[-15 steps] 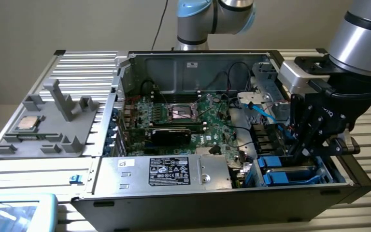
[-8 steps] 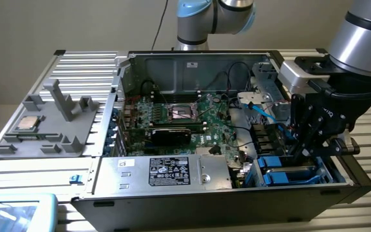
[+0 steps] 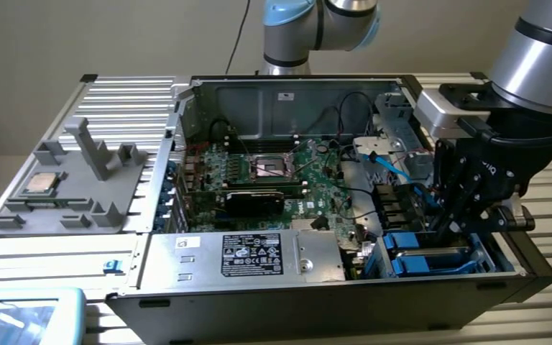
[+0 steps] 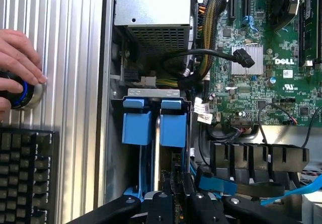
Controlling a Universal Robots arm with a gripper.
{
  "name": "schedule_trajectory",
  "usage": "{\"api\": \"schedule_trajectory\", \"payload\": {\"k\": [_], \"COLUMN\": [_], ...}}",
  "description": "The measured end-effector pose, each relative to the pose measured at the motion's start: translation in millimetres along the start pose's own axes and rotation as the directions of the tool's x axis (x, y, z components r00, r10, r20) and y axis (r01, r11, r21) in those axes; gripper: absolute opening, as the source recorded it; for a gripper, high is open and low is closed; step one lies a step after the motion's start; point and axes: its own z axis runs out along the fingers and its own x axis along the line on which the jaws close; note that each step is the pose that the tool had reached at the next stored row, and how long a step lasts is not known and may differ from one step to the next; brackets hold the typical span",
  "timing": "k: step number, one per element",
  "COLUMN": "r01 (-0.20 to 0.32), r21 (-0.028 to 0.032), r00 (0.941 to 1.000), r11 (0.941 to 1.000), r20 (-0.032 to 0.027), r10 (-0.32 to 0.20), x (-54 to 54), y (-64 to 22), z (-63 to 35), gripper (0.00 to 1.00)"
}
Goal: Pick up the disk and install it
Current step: 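Insert the first disk wire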
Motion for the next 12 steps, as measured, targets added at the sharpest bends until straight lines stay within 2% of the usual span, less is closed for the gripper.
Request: {"api": "schedule_trajectory", "payload": {"k": [3, 12], "r01": [-0.017, -0.019], "r21": [-0.0016, -0.0019], "r00": [0.9999, 0.9998], "r11": [0.9999, 0.9998], "r20": [0.0008, 0.0009], "r10": [0.017, 0.019], "x": [0.0, 0.0], "y": [0.0, -0.2], "z": [0.0, 0.2], "gripper": [0.17, 0.17]}}
